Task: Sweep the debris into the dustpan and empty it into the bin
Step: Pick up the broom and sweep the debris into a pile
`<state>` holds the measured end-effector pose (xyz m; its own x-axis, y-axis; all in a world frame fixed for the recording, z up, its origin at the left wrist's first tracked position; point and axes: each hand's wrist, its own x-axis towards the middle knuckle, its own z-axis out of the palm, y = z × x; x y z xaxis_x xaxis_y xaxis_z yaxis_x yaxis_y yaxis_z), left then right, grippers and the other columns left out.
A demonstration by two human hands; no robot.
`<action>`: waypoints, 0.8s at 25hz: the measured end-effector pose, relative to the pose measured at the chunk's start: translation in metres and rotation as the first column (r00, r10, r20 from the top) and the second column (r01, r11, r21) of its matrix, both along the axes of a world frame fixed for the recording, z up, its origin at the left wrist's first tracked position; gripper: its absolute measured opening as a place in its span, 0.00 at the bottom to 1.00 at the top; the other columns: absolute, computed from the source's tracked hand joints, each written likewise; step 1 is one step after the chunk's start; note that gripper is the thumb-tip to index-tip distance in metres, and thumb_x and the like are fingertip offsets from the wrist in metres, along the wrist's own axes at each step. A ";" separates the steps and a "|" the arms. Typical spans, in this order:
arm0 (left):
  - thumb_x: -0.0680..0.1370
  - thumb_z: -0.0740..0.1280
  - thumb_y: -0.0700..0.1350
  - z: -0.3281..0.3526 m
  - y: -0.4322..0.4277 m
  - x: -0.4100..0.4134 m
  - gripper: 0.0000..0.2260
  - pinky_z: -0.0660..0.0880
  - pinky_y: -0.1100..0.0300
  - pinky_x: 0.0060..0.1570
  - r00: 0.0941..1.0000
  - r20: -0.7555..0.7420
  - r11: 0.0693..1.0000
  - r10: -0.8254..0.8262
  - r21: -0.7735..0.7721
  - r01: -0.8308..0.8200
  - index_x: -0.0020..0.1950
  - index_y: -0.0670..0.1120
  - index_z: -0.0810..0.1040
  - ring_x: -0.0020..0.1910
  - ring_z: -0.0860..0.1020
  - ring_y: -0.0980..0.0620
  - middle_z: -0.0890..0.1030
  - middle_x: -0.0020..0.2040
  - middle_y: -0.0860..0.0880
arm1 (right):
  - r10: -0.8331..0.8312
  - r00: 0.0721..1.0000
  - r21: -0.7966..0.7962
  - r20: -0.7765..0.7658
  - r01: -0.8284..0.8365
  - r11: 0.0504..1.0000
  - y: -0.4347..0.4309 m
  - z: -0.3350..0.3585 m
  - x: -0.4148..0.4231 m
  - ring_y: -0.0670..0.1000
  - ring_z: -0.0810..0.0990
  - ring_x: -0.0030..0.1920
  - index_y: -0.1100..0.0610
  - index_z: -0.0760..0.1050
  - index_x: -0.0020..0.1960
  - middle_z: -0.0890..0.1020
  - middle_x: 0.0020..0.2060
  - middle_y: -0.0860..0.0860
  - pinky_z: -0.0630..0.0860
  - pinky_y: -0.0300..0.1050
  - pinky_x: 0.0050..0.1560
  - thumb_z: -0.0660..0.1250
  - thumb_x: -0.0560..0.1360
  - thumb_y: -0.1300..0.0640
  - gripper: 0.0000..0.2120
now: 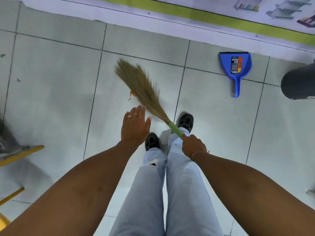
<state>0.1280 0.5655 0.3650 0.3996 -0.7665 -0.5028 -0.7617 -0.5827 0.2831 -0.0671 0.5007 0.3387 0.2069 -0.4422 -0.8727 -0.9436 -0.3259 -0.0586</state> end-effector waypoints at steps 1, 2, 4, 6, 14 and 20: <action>0.81 0.57 0.48 0.001 0.002 -0.004 0.21 0.59 0.47 0.72 1.000 0.003 1.000 -0.006 -0.013 0.006 0.71 0.40 0.64 0.72 0.64 0.42 0.68 0.72 0.41 | 0.003 1.000 -0.015 0.021 -0.003 1.000 0.007 0.003 -0.001 0.62 0.76 0.60 0.55 0.61 0.73 0.72 0.63 0.61 0.76 0.55 0.59 0.52 0.80 0.60 0.21; 0.80 0.57 0.48 0.003 0.005 -0.008 0.21 0.59 0.47 0.72 1.000 0.003 1.000 -0.012 -0.015 0.012 0.71 0.40 0.64 0.72 0.64 0.42 0.68 0.72 0.41 | 0.009 0.999 -0.032 0.044 -0.008 0.999 0.013 0.008 -0.003 0.62 0.76 0.59 0.54 0.60 0.74 0.72 0.63 0.61 0.76 0.55 0.58 0.52 0.80 0.60 0.22; 0.81 0.56 0.48 0.004 0.012 -0.016 0.21 0.58 0.47 0.73 1.000 -0.005 1.000 -0.015 -0.003 0.015 0.71 0.40 0.64 0.73 0.64 0.42 0.68 0.72 0.41 | -0.017 0.995 -0.074 0.100 0.024 0.997 0.020 0.017 -0.007 0.62 0.76 0.57 0.53 0.56 0.75 0.71 0.61 0.61 0.75 0.54 0.55 0.53 0.80 0.60 0.24; 0.81 0.56 0.49 0.003 0.019 -0.025 0.21 0.59 0.47 0.73 1.000 0.003 1.000 -0.021 0.003 0.021 0.71 0.40 0.64 0.72 0.64 0.42 0.69 0.72 0.41 | -0.058 0.988 -0.122 0.143 0.076 0.990 0.022 0.023 -0.018 0.62 0.77 0.54 0.52 0.56 0.76 0.71 0.60 0.60 0.75 0.51 0.50 0.53 0.80 0.60 0.24; 0.77 0.52 0.51 -0.006 0.067 -0.079 0.24 0.73 0.42 0.60 0.997 0.058 0.998 0.054 -0.026 -0.053 0.62 0.37 0.74 0.61 0.77 0.37 0.80 0.60 0.38 | -0.129 0.991 -0.034 -0.019 0.128 0.991 0.041 0.018 -0.076 0.63 0.74 0.61 0.56 0.55 0.76 0.72 0.63 0.61 0.72 0.53 0.58 0.51 0.80 0.61 0.24; 0.78 0.58 0.47 -0.013 0.088 -0.099 0.20 0.70 0.41 0.64 0.994 0.019 0.991 0.103 -0.086 -0.101 0.65 0.37 0.72 0.63 0.75 0.37 0.78 0.62 0.37 | -0.131 0.991 0.059 0.006 0.130 0.990 0.075 0.005 -0.068 0.63 0.75 0.61 0.59 0.63 0.71 0.74 0.61 0.62 0.73 0.53 0.60 0.51 0.80 0.59 0.20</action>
<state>0.0285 0.6533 0.3521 0.4888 -0.7604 -0.4277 -0.7064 -0.6326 0.3175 -0.1348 0.5753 0.3433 0.1593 -0.4141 -0.8962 -0.9771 -0.1957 -0.0833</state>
